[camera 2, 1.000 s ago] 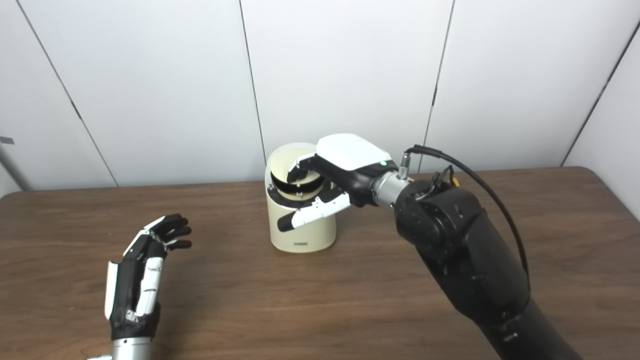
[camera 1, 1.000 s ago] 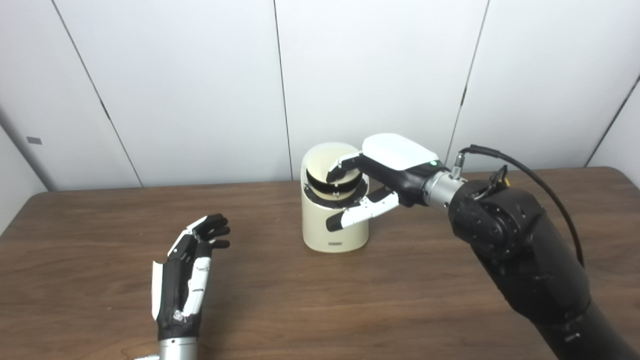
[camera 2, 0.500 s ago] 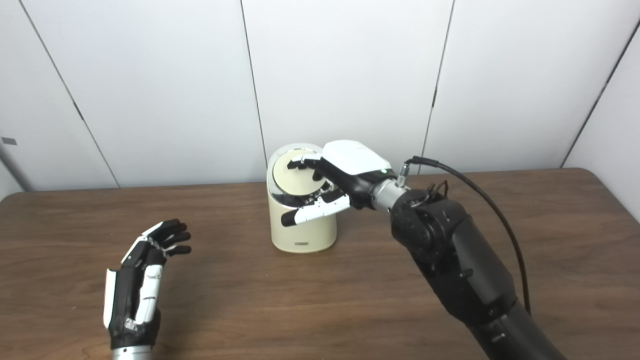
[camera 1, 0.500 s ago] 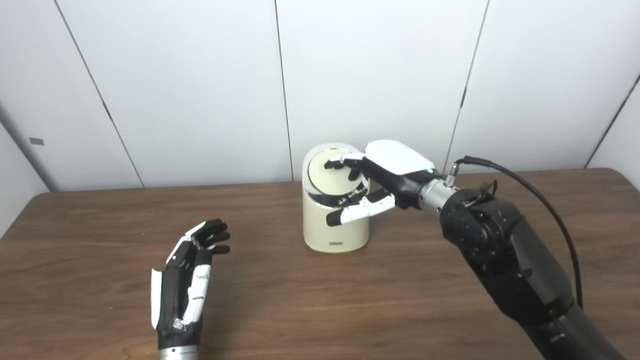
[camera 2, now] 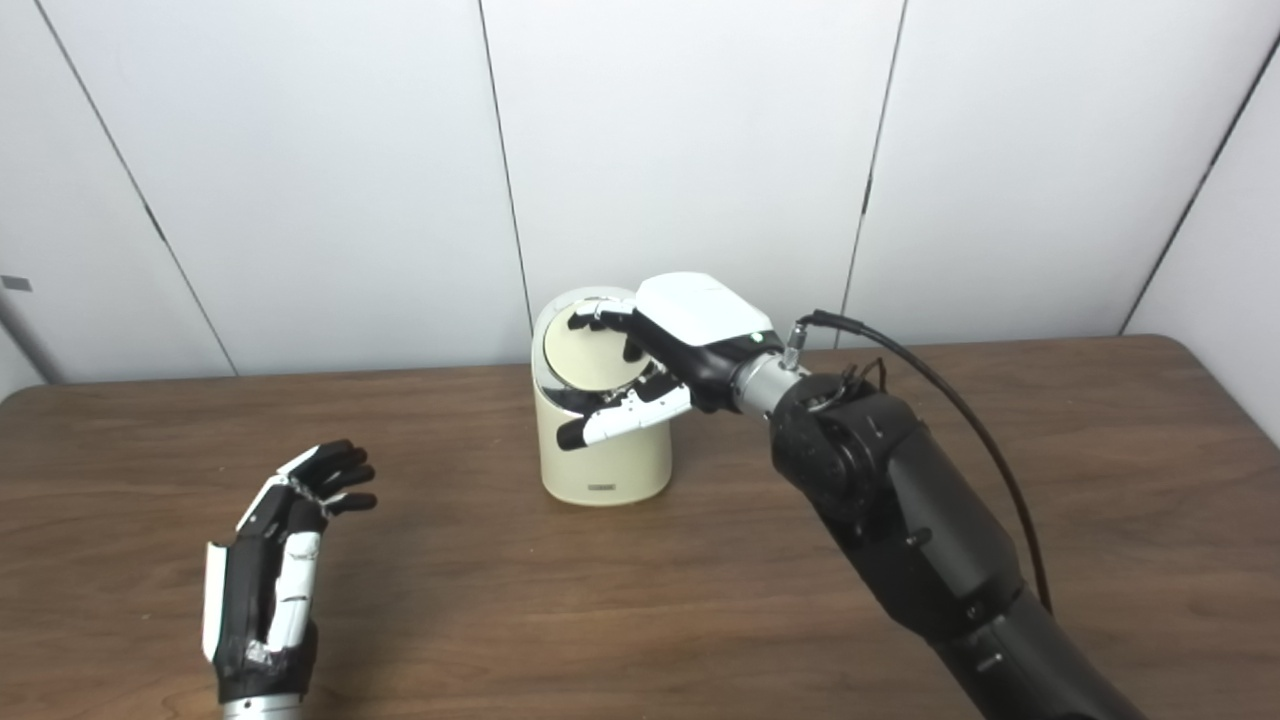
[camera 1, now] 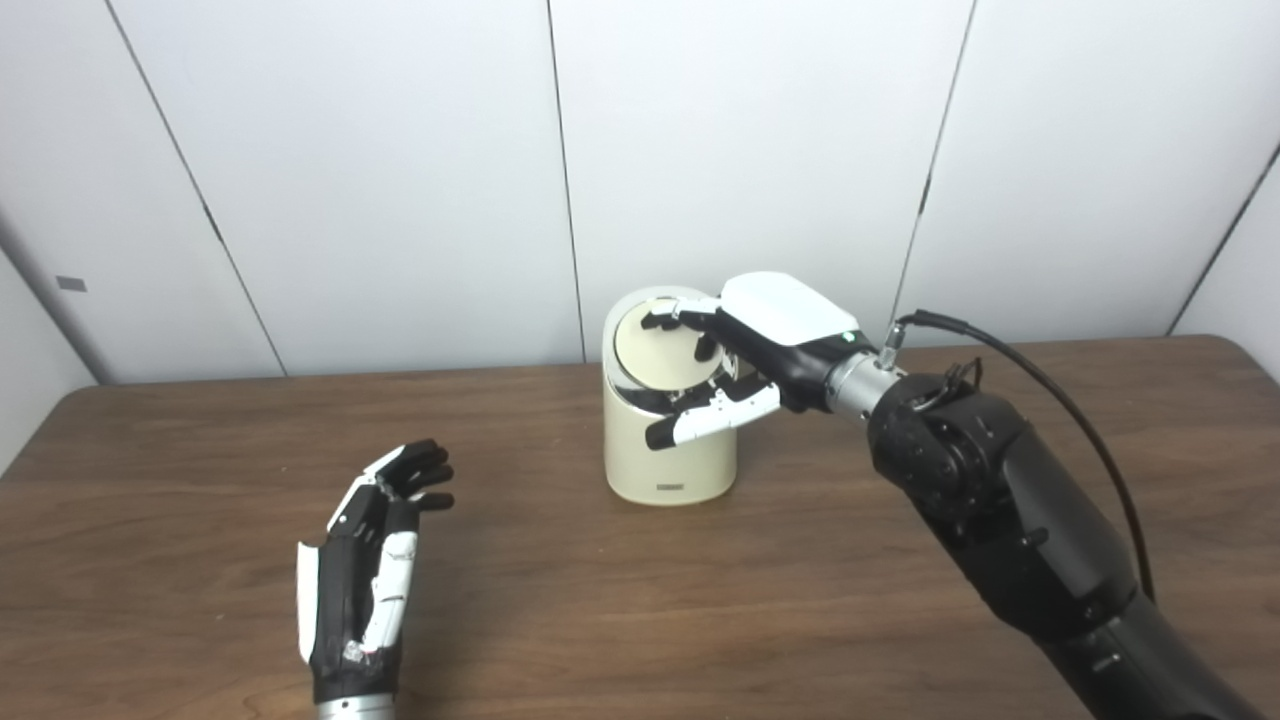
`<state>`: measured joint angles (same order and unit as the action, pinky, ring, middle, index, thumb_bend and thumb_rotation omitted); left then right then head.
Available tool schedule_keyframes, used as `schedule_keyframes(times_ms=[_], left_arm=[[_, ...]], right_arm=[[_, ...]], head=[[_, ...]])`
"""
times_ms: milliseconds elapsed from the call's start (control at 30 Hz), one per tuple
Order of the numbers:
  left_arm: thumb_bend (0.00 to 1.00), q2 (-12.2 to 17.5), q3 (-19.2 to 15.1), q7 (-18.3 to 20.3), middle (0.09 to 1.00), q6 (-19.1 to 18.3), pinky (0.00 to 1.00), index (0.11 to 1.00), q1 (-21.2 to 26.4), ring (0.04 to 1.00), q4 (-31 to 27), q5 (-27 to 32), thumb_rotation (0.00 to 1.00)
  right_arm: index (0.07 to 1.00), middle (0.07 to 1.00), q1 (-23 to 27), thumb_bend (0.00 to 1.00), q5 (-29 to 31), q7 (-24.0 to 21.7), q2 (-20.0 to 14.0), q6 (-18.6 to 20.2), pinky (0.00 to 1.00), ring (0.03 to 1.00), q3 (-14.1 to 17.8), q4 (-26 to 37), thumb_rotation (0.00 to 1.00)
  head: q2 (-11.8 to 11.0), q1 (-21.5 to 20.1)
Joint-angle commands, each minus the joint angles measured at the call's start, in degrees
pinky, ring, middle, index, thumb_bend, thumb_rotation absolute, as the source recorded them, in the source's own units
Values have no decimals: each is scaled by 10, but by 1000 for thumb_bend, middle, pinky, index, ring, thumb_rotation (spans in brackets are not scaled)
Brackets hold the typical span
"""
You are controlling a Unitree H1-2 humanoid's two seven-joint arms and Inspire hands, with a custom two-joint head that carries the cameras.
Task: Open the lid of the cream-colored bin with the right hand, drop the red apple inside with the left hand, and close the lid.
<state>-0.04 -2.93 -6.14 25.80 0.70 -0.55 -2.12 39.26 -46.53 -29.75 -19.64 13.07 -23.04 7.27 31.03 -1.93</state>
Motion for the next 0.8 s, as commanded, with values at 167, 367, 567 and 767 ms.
schedule_keyframes(times_ms=[167, 367, 567, 767], left_arm=[[574, -3, 4, -10, 736, 11, 624, 742, 7, 702, -17, -15, 785], [572, -5, 5, -13, 729, 11, 609, 739, 10, 695, -17, -16, 782], [583, -5, 4, -14, 736, 11, 613, 743, 11, 702, -16, -19, 787], [572, -3, 5, -13, 735, 11, 619, 743, 11, 699, -16, -15, 782]], right_arm=[[782, 799, -24, 987, -38, -29, -21, -16, 910, 856, -48, -23, 837], [757, 774, -43, 991, -79, -15, -22, -37, 918, 850, -67, -13, 827], [766, 788, -53, 973, -122, -34, -17, -25, 935, 856, -75, -11, 849], [772, 799, -63, 967, -170, -52, -10, -17, 959, 871, -83, -9, 870]], head=[[1, -1], [1, -2], [-1, -4], [-1, -5]])
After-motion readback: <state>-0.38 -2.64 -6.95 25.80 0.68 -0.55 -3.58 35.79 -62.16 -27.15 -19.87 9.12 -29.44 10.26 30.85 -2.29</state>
